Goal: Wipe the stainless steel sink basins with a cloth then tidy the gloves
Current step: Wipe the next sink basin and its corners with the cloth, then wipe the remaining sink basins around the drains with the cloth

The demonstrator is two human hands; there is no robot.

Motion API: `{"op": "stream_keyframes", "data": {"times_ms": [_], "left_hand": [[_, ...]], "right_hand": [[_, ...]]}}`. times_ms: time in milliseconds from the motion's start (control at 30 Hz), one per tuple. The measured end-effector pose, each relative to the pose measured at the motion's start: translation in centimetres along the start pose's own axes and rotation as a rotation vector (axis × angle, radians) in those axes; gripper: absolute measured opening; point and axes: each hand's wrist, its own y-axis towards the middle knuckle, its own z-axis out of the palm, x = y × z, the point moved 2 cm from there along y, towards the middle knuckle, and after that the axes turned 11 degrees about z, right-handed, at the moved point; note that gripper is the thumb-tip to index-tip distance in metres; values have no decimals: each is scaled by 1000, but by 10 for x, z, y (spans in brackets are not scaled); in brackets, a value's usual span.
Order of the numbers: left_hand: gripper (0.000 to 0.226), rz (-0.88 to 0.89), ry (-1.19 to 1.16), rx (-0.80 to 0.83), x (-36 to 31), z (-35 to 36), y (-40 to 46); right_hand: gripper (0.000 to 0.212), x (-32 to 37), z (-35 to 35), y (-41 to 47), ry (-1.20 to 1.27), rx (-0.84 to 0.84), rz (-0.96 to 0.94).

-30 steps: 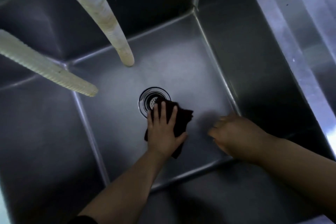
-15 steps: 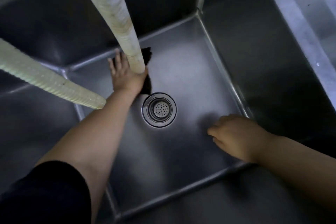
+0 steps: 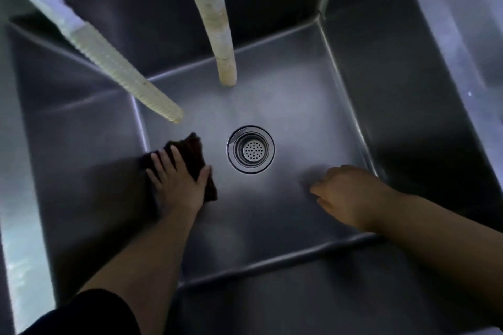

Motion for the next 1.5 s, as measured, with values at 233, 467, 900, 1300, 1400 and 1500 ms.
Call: {"op": "stream_keyframes", "data": {"times_ms": [233, 467, 900, 1300, 1400, 1500], "left_hand": [[116, 400, 41, 223, -40, 16, -80], [78, 814, 121, 296, -110, -4, -88], [39, 144, -765, 120, -180, -149, -146], [67, 338, -778, -53, -205, -232, -272], [78, 384, -758, -75, -193, -235, -291], [87, 341, -795, -99, -175, -243, -307]], "right_hand": [[25, -8, -17, -29, -138, -8, -16], [23, -18, -31, -74, -175, -21, 28], [24, -24, -85, -169, 334, -88, 187], [23, 72, -125, -202, 1255, -42, 270], [11, 99, -132, -207, 1164, -72, 213], [30, 125, -139, -216, 1092, -107, 174]]}}
